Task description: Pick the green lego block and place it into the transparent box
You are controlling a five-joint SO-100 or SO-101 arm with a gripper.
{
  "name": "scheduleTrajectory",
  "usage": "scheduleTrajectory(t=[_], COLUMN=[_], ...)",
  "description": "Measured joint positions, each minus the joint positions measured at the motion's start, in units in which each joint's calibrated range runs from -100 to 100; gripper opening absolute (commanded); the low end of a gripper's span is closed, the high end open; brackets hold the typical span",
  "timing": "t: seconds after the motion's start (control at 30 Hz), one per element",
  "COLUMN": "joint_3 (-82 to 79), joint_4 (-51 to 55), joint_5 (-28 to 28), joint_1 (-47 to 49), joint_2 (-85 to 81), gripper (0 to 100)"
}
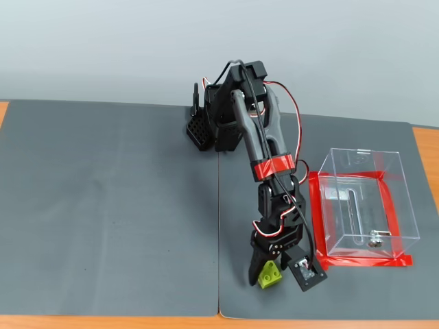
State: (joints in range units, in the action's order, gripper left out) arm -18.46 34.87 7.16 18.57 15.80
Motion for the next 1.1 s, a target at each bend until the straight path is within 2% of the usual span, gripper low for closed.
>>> scheduleTrajectory(t=[0.63, 0.77, 1.1], joint_3=[0.00, 0.00, 0.00], joint_4=[0.00, 0.00, 0.00], joint_5=[0.00, 0.00, 0.00], joint_1=[-0.74, -0.74, -0.74], joint_2=[0.00, 0.00, 0.00], gripper=[22, 12, 12])
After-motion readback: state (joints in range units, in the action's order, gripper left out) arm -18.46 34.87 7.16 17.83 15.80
